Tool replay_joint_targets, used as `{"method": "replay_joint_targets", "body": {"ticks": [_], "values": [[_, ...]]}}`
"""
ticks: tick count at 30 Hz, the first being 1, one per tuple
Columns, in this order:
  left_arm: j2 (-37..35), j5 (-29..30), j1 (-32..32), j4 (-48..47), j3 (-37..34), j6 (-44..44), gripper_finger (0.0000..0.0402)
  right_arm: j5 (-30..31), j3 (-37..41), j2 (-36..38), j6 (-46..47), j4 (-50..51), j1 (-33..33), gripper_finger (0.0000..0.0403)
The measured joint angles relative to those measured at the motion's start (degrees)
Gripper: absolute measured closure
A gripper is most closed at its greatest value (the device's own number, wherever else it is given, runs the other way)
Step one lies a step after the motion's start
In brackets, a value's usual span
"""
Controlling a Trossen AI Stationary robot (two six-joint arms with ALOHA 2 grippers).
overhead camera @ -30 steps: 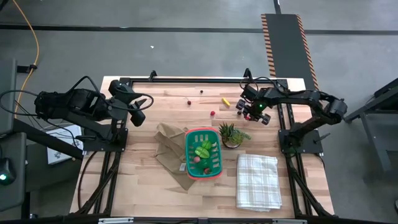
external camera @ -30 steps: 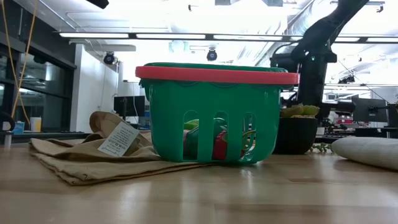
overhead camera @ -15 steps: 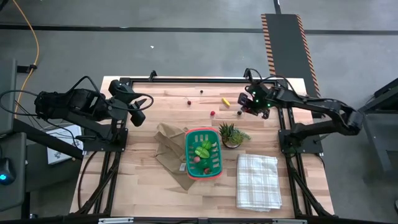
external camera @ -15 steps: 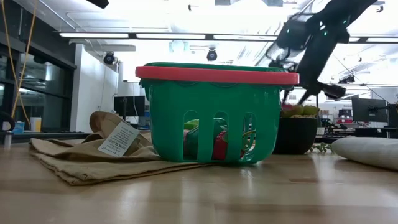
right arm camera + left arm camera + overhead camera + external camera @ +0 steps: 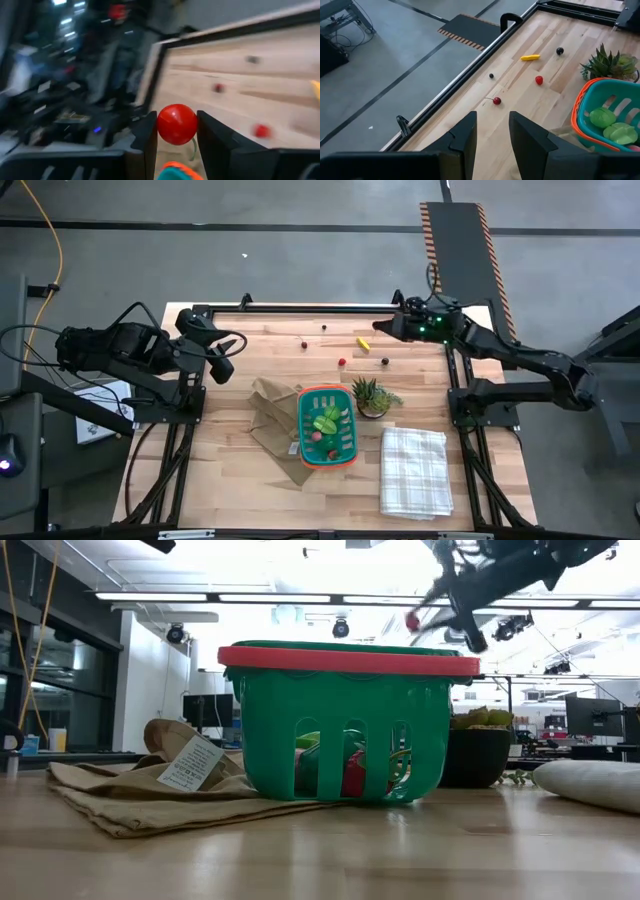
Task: Pick and placing Produce into tupperware
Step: Put the right red cherry into the green basket
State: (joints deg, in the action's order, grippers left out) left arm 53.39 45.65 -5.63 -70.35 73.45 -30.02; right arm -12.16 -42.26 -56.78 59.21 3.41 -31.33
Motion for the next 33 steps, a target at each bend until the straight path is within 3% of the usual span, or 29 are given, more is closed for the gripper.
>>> {"method": "replay_joint_targets", "body": {"ticks": [11,23,33], "values": [[0.0,-2.4,0.0,0.3,0.0,-0.5,0.03,-15.1,0.0,1.5,-7.4,-20.0,2.0,0.0304],[0.3,-8.0,0.0,4.6,0.0,-6.9,0.03,-24.5,0.0,1.5,-10.0,-37.9,8.5,0.0304],[0.3,-16.0,0.0,4.8,0.0,-10.2,0.03,-24.4,-0.5,1.3,-12.9,-37.8,16.4,0.0304]]}}
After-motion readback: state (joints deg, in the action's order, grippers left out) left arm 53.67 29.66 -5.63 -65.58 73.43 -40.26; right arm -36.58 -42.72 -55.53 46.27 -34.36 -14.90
